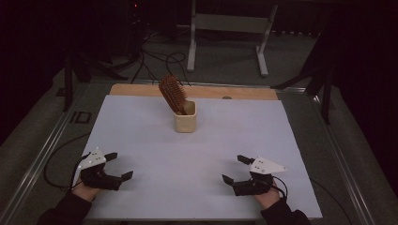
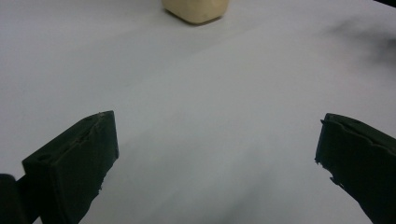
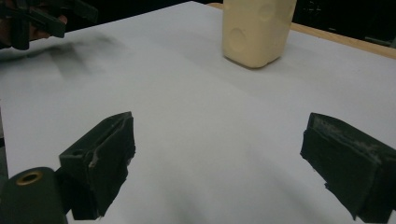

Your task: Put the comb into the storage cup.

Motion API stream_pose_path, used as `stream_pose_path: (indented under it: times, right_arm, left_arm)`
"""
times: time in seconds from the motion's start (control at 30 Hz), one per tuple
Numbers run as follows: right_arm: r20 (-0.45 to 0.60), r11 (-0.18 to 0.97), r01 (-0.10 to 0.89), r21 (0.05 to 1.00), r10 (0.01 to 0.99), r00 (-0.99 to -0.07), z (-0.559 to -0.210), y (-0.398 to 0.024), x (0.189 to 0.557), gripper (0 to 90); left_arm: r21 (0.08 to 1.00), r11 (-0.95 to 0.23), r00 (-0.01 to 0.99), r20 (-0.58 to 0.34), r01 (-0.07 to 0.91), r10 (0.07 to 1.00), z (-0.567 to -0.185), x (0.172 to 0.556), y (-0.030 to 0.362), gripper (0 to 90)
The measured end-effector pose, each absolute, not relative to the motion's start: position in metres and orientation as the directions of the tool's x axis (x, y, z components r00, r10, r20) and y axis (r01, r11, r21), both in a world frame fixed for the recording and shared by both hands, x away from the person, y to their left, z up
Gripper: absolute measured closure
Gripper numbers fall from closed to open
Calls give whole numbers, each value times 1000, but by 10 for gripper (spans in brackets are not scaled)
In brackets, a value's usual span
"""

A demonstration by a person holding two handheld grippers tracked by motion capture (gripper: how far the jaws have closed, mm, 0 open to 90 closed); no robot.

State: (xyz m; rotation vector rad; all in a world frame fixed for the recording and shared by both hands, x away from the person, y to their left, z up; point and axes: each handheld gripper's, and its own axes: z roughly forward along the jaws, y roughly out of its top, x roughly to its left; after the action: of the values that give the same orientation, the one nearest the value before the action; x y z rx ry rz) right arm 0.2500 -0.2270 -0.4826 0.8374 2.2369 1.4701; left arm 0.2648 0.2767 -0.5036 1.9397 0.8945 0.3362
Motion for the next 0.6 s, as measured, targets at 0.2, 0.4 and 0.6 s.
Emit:
stream_pose_path:
  times: [0.2, 0.4, 0.6]
  right_arm:
    - [46, 293, 296, 909, 635, -771, -484, -227, 251, 96]
    - [40, 294, 292, 910, 639, -768, -484, -229, 251, 96]
    - [47, 288, 297, 910, 641, -766, -485, -230, 251, 96]
  left_arm:
    - [852, -291, 684, -102, 435, 723, -506, 257, 284, 1]
    - [859, -292, 683, -89, 422, 725, -507, 256, 283, 1]
    - [858, -290, 687, -97, 424, 720, -508, 256, 281, 1]
